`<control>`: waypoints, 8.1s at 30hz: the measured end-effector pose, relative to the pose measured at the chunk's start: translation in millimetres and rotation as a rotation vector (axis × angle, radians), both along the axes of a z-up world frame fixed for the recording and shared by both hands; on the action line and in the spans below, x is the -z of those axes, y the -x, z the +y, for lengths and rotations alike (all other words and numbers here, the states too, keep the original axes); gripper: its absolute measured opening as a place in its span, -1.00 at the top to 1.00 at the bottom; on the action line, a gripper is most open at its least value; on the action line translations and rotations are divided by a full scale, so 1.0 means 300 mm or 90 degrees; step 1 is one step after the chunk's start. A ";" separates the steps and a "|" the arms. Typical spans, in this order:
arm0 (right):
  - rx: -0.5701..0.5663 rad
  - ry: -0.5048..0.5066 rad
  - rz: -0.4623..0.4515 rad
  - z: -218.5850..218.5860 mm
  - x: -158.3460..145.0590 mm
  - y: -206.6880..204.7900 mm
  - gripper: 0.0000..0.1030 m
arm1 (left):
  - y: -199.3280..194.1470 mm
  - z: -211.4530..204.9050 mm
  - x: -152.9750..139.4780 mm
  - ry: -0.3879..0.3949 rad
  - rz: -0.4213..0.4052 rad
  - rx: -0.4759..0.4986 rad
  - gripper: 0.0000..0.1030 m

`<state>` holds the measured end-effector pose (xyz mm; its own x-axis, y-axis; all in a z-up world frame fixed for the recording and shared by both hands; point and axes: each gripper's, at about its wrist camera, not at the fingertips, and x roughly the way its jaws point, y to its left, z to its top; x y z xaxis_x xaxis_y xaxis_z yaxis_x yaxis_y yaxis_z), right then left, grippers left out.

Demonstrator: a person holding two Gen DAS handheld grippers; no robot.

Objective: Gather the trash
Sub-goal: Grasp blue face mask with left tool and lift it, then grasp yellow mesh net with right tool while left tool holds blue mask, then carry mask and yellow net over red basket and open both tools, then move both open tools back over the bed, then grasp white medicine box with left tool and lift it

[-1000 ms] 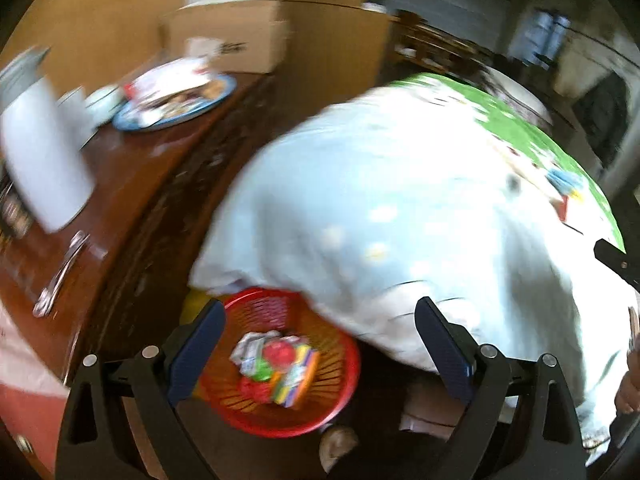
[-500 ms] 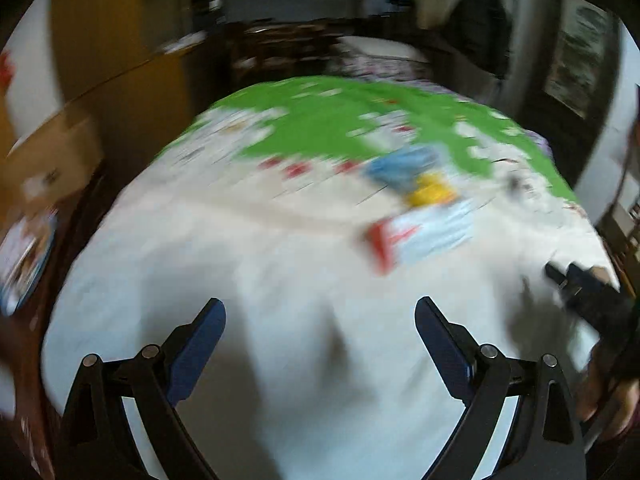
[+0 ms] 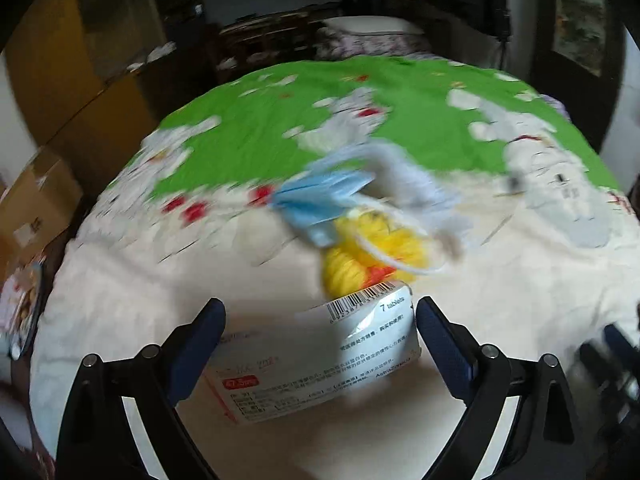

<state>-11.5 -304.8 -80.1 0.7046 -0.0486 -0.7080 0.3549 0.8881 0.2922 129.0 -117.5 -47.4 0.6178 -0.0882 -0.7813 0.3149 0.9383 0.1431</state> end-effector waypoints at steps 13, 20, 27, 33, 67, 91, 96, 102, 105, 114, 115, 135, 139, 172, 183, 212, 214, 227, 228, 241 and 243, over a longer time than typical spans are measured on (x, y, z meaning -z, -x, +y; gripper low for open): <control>-0.003 -0.017 -0.012 -0.007 -0.002 0.008 -0.32 | 0.129 0.498 -0.041 0.019 0.052 -0.123 -0.82; -0.005 -0.013 -0.011 -0.004 -0.002 0.004 -0.33 | -0.024 0.310 -0.129 0.080 0.014 -0.078 -0.82; -0.008 -0.007 -0.010 0.005 0.011 0.001 -0.33 | -0.283 0.155 -0.084 0.072 0.061 -0.057 -0.76; -0.010 0.007 -0.004 0.015 0.021 -0.004 -0.34 | -0.277 0.171 0.016 0.104 0.154 0.007 0.64; -0.244 0.076 0.003 0.578 -0.093 -0.391 -0.23 | 0.413 1.119 -0.190 0.143 -0.002 -0.192 0.71; -0.382 -0.045 -0.136 0.763 -0.416 0.045 0.54 | 0.763 1.283 -0.212 0.196 0.003 -0.290 0.71; -0.474 -0.074 -0.140 0.902 -0.453 0.159 0.54 | 0.853 1.362 -0.148 0.207 0.036 -0.325 0.71; -0.536 -0.061 -0.118 1.040 -0.435 0.243 0.54 | 0.881 1.410 -0.040 0.219 0.071 -0.343 0.71; -0.552 -0.054 -0.105 1.092 -0.423 0.256 0.54 | 0.869 1.424 0.009 0.226 0.081 -0.350 0.70; -0.583 -0.034 -0.068 1.211 -0.368 0.231 0.54 | 0.809 1.435 0.158 0.170 0.112 -0.366 0.65; -0.586 -0.034 -0.063 1.222 -0.360 0.227 0.54 | 0.807 1.436 0.169 0.163 0.113 -0.367 0.62; -0.673 -0.022 0.015 1.419 -0.234 0.213 0.53 | 0.824 1.500 0.161 0.078 0.045 -0.434 -0.66; -0.701 -0.017 0.029 1.482 -0.213 0.217 0.53 | 0.866 1.556 0.167 0.056 0.045 -0.464 -0.67; -0.726 -0.028 0.004 1.579 -0.247 0.172 0.09 | 0.926 1.604 0.107 -0.016 0.040 -0.499 -0.69; -0.603 -0.051 -0.093 1.171 -0.391 0.222 0.05 | 0.932 1.308 -0.090 -0.044 -0.024 -0.414 -0.77; -0.162 0.056 -0.044 0.266 -0.128 0.082 -0.20 | 0.427 0.633 -0.093 -0.032 -0.008 -0.128 -0.77; -0.134 0.061 -0.039 0.233 -0.103 0.059 -0.27 | 0.399 0.622 -0.091 -0.029 -0.011 -0.111 -0.77; -0.125 0.005 0.011 0.170 -0.008 -0.026 -0.43 | 0.207 0.517 -0.048 -0.018 -0.031 0.057 -0.77; -0.127 0.007 0.013 0.173 -0.007 -0.026 -0.44 | 0.195 0.508 -0.042 -0.018 -0.028 0.072 -0.77; -0.137 -0.004 0.012 0.173 -0.001 -0.030 -0.55 | 0.299 0.523 0.069 0.081 0.145 0.142 -0.77; -0.137 -0.006 0.011 0.172 -0.002 -0.030 -0.55 | 0.356 0.525 0.055 0.076 0.127 0.147 -0.77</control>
